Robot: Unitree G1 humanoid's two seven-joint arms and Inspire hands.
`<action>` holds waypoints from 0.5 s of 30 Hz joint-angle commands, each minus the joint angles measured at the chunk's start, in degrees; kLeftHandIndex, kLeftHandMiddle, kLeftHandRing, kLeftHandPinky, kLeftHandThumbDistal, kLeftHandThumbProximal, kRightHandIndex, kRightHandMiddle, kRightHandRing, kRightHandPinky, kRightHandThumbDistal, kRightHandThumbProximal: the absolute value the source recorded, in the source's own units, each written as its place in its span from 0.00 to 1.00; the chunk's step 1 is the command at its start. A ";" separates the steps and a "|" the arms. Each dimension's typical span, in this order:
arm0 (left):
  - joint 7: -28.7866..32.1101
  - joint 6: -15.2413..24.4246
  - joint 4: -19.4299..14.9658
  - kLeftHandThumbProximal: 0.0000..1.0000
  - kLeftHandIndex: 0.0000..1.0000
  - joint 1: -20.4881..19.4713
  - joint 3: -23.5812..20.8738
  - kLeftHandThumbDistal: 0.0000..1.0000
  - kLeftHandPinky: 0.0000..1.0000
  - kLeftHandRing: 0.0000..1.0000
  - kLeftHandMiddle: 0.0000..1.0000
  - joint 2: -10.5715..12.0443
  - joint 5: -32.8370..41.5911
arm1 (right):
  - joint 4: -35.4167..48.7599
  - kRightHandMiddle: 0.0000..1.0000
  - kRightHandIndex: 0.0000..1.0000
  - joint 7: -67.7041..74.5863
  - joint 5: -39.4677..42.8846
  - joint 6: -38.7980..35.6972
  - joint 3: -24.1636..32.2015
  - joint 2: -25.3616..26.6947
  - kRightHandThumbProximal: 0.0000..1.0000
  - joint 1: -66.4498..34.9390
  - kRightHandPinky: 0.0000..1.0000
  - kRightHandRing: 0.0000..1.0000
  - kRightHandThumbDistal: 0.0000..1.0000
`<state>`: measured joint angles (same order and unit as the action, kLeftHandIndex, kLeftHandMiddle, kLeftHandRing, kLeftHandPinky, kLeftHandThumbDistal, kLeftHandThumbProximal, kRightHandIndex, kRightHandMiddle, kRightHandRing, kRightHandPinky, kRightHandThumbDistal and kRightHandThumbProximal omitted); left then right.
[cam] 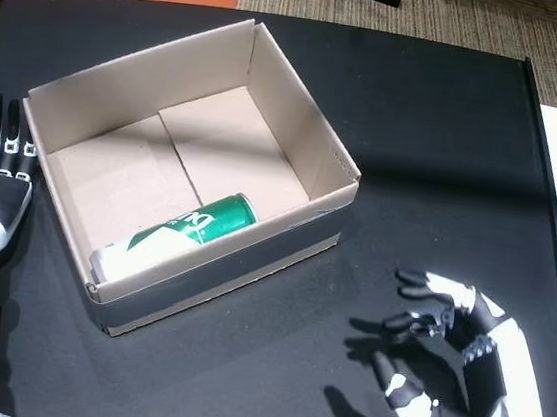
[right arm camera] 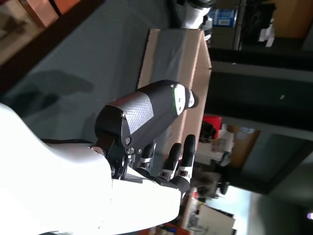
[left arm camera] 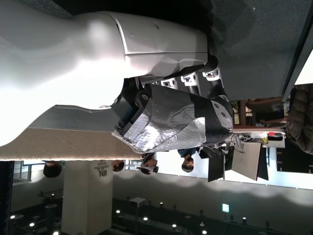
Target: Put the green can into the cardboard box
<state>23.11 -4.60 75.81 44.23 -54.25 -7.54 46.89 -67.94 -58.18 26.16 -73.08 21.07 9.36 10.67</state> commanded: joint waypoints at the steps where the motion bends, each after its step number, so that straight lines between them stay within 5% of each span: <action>1: -1.52 -0.18 1.33 0.56 0.51 -2.60 0.04 0.00 0.74 0.63 0.53 -0.34 -0.63 | 0.84 0.43 0.41 5.25 -3.94 -1.83 -0.25 -0.08 0.20 -3.13 0.57 0.51 0.86; 5: -0.62 -0.36 1.30 0.54 0.50 -2.87 -0.14 0.00 0.71 0.63 0.53 -0.40 -0.47 | 2.13 0.44 0.41 13.77 -10.02 -4.25 -1.27 -0.78 0.20 -6.43 0.57 0.50 0.79; 10: -0.50 -0.50 1.28 0.57 0.52 -2.99 0.10 0.00 0.74 0.65 0.54 -0.76 -0.80 | -1.01 0.40 0.37 28.99 -19.01 -4.31 -1.45 -2.06 0.32 -6.58 0.57 0.47 0.84; 15: -0.71 -0.82 1.28 0.59 0.55 -2.95 -0.09 0.00 0.76 0.66 0.56 -1.09 -0.53 | 1.35 0.39 0.39 51.31 -35.60 -2.12 -3.41 -2.33 0.34 -8.08 0.59 0.46 0.71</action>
<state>23.67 -5.22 75.86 43.53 -54.41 -8.36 46.90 -67.34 -11.30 -6.44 -76.33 18.24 7.04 4.07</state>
